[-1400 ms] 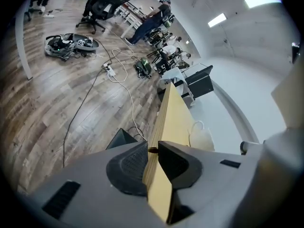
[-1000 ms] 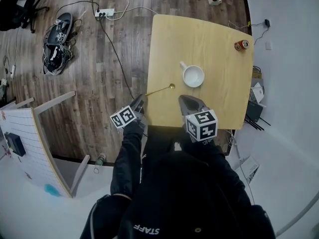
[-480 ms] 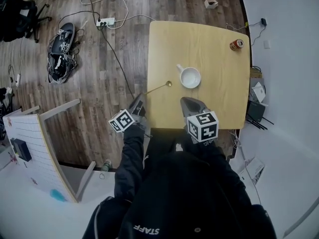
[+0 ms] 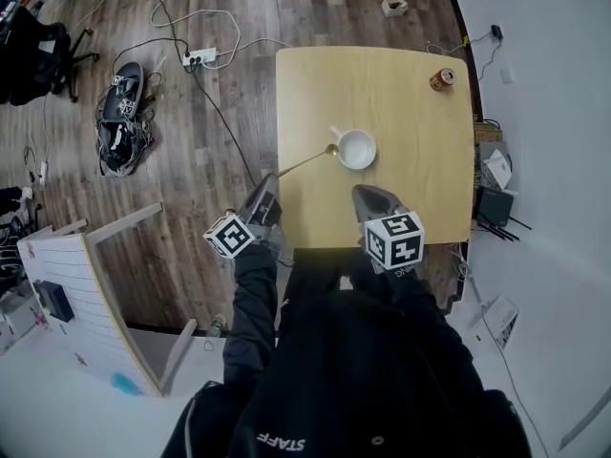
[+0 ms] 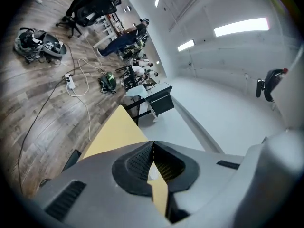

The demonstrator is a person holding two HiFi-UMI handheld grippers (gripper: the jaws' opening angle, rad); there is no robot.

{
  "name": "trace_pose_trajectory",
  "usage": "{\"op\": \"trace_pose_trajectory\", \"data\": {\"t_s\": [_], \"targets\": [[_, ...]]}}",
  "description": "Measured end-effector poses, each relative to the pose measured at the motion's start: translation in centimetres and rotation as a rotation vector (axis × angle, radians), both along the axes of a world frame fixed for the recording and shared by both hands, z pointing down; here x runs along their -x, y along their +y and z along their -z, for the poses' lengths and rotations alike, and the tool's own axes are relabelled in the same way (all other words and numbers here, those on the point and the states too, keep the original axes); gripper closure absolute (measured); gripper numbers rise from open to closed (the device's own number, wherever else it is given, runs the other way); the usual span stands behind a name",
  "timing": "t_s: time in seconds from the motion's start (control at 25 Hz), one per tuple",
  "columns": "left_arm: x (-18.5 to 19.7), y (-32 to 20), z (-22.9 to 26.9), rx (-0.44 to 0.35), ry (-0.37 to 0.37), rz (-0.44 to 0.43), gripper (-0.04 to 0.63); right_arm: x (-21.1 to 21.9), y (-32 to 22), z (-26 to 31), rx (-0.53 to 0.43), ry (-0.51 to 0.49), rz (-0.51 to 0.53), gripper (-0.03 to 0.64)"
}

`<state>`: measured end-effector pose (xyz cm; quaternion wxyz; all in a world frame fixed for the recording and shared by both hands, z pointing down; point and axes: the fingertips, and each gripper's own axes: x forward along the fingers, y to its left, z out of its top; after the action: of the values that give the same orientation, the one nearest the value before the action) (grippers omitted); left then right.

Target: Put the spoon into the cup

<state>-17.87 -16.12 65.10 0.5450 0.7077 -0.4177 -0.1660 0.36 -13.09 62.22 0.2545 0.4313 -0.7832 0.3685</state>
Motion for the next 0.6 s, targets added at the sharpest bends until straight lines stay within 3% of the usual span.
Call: {"op": "trace_pose_trajectory", "data": {"t_s": [0.32, 0.6], "targets": [[-6.2, -3.0, 0.1, -0.011, -0.114, -0.163, 0.56, -2.6, 0.7, -0.1, 0.007, 0.009, -0.058, 0.594], [-9.5, -3.5, -1.6, 0.025, -0.21, -0.235, 0.56, -4.4, 1.3, -0.4, 0.014, 0.009, -0.097, 0.595]]}}
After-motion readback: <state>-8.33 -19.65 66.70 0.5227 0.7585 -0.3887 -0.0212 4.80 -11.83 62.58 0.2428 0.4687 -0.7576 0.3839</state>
